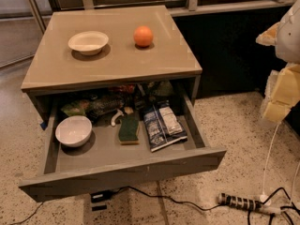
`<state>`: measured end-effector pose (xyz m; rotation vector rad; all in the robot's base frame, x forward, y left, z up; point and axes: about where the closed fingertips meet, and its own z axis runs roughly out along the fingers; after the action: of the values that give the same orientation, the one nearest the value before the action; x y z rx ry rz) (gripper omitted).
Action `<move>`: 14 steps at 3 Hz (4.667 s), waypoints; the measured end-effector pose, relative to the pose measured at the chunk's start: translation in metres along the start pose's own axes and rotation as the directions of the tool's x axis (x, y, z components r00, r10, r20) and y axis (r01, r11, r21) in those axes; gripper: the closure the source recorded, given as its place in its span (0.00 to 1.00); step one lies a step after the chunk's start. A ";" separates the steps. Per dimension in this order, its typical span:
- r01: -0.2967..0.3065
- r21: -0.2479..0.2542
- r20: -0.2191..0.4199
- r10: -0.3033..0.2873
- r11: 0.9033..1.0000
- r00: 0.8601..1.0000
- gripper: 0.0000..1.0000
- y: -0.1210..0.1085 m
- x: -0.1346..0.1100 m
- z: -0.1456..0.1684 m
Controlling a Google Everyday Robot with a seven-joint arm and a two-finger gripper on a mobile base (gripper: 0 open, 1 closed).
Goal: Close top drawer
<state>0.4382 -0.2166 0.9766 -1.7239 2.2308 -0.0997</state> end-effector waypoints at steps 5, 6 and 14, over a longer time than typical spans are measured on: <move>-0.011 -0.019 0.005 0.011 1.000 1.000 0.44 0.016 0.013 0.014; -0.029 -0.028 0.015 0.030 0.999 0.999 0.67 0.034 0.018 0.024; -0.269 -0.202 0.297 0.321 0.942 0.899 1.00 0.128 0.007 0.156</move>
Offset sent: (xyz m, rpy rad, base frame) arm -0.0042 -0.0036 -0.0138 -0.0080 0.0302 -0.0014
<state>0.3625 -0.1674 0.7958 -1.3276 2.2587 0.4128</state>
